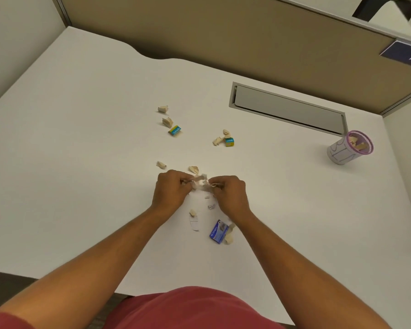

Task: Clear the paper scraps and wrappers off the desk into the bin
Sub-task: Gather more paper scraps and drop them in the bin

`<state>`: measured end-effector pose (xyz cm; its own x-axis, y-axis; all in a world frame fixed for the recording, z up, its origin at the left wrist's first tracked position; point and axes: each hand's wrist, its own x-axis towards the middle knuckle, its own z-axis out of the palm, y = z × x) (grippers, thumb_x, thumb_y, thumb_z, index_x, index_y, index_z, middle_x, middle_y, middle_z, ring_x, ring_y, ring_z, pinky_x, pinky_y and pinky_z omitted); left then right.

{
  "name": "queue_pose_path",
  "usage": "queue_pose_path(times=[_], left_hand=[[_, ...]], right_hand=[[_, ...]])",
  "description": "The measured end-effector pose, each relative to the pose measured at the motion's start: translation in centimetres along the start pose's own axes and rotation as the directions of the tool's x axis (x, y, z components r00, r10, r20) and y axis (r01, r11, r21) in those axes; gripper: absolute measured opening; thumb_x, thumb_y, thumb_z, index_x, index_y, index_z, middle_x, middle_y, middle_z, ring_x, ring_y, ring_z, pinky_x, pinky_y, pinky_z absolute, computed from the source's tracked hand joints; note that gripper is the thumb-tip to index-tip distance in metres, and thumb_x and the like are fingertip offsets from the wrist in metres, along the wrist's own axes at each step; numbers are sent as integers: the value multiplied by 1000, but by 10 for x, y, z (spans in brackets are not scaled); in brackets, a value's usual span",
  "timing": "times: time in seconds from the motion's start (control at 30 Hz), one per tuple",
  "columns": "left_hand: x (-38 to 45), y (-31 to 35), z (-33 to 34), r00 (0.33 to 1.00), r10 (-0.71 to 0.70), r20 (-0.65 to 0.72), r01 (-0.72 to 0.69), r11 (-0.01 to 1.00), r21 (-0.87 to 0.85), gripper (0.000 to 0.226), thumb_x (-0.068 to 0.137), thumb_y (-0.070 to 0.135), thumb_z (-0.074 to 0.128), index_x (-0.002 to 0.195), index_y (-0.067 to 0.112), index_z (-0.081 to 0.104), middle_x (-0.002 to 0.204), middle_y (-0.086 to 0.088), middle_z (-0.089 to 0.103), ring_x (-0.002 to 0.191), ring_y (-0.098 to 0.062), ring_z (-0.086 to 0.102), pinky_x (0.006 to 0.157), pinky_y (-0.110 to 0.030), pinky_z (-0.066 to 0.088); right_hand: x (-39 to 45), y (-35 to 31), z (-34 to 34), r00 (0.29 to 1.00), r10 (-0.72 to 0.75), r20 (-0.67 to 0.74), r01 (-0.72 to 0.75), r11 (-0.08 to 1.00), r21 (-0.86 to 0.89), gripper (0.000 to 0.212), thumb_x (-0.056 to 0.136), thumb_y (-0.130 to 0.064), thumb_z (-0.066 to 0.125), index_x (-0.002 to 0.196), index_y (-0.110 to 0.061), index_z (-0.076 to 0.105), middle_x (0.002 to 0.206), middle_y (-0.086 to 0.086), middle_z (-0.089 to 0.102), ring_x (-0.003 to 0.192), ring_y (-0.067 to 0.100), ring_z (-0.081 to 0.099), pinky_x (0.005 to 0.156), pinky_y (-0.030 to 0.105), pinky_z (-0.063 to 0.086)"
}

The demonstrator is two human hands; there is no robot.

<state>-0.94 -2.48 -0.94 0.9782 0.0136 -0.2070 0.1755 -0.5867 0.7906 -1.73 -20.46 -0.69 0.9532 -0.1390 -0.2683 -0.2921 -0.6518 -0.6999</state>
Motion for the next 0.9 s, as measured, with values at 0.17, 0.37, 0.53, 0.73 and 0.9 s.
queue_pose_path(times=[0.17, 0.37, 0.53, 0.73, 0.9], left_hand=[[8, 24, 16, 963, -263, 57, 264, 882, -391, 18, 85, 12, 83, 103, 15, 84, 89, 5, 82, 84, -13, 78, 82, -24, 63], [11, 81, 56, 942, -231, 243, 333, 716, -613, 16, 85, 1, 81, 101, 3, 82, 99, -10, 82, 87, -23, 78, 80, -30, 65], [18, 143, 107, 929, -151, 338, 345, 683, -644, 17, 86, -4, 78, 103, -4, 80, 103, -16, 80, 78, -24, 76, 77, -26, 64], [43, 226, 177, 908, -88, 409, 352, 691, -632, 20, 86, -3, 77, 106, -4, 78, 109, -18, 79, 77, -25, 77, 80, -26, 64], [67, 288, 232, 899, -58, 435, 335, 731, -594, 22, 89, -1, 77, 110, -5, 76, 111, -17, 79, 80, -26, 78, 80, -27, 65]], right_hand=[[6, 20, -38, 940, 260, 223, -342, 704, 622, 20, 80, 0, 84, 100, -3, 80, 99, 13, 77, 85, 26, 74, 74, 29, 64], [8, 51, -105, 917, 256, 307, -396, 478, 784, 25, 88, 5, 75, 113, 6, 73, 106, 15, 75, 85, 22, 71, 76, 25, 63], [11, 89, -178, 939, 227, 259, -336, 434, 836, 35, 88, 4, 74, 123, 8, 69, 111, 14, 74, 88, 23, 68, 85, 29, 64], [28, 137, -276, 957, 250, 144, -246, 449, 859, 15, 88, 3, 73, 102, -1, 78, 106, 12, 76, 85, 22, 69, 85, 27, 63], [57, 162, -343, 963, 268, 15, -155, 508, 847, 10, 90, 3, 72, 95, -3, 77, 94, 8, 79, 78, 20, 68, 74, 24, 63]])
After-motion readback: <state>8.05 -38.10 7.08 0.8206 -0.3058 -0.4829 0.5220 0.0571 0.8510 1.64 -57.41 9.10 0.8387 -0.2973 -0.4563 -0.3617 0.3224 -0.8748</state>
